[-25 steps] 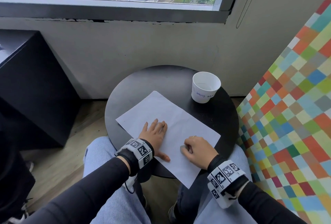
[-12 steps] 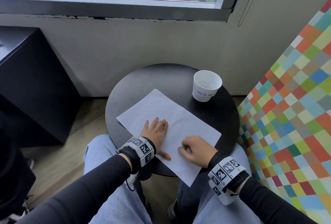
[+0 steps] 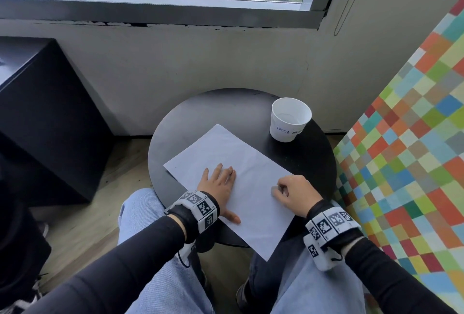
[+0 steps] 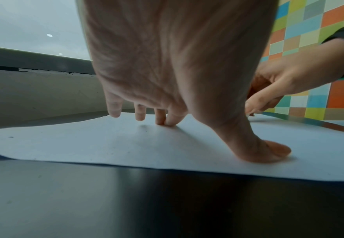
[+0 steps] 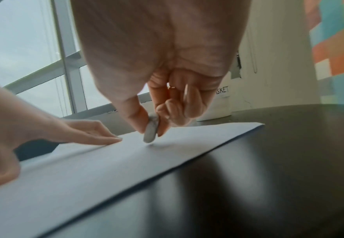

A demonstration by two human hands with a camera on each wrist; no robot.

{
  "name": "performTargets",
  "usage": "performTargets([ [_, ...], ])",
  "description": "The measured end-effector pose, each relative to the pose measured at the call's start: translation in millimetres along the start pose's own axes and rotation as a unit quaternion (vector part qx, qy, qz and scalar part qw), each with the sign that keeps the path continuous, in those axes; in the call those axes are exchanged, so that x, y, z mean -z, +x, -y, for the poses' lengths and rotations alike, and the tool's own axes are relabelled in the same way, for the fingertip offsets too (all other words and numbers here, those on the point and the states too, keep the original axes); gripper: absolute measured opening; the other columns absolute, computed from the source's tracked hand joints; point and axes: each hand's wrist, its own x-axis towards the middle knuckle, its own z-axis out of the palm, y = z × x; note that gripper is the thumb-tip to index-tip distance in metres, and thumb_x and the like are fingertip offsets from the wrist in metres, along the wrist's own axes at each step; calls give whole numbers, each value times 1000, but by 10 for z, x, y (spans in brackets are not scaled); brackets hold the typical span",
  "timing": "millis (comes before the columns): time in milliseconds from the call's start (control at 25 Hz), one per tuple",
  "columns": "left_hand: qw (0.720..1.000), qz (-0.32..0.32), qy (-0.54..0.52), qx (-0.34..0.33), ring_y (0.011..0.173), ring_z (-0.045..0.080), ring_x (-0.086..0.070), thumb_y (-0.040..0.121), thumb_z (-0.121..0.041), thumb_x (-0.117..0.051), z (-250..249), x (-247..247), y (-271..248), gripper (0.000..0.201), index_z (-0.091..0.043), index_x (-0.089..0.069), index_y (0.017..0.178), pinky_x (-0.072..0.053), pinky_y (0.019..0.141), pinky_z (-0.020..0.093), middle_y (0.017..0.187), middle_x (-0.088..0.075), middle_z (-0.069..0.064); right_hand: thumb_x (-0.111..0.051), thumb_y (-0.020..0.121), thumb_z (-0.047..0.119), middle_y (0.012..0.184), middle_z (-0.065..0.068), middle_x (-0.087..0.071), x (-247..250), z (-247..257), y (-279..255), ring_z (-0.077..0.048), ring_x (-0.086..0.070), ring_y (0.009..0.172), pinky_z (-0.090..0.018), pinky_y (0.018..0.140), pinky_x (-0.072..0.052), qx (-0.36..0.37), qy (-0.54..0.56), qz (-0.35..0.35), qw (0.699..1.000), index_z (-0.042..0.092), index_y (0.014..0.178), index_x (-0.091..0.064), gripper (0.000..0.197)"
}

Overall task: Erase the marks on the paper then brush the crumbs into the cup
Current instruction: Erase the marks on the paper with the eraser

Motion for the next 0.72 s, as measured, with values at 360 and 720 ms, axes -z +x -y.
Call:
performTargets([
  [360, 1000, 3, 4, 2, 151, 31, 14, 70, -80, -61, -11, 0, 30, 136, -6, 14, 155, 2, 121, 54, 165, 10, 7, -59, 87, 23, 54, 10, -34, -144, 68, -141, -14, -39, 60, -26, 62, -29, 92, 30, 7, 995, 26, 53, -28, 45],
  [720, 1000, 10, 11, 4, 151, 31, 15, 70, -80, -60, -16, 9, 32, 136, -6, 15, 155, 2, 121, 55, 165, 11, 7, -55, 87, 29, 61, 9, -40, -134, 89, -138, -15, -43, 65, -31, 64, -38, 132, 10, 53, 990, 23, 60, -39, 32],
])
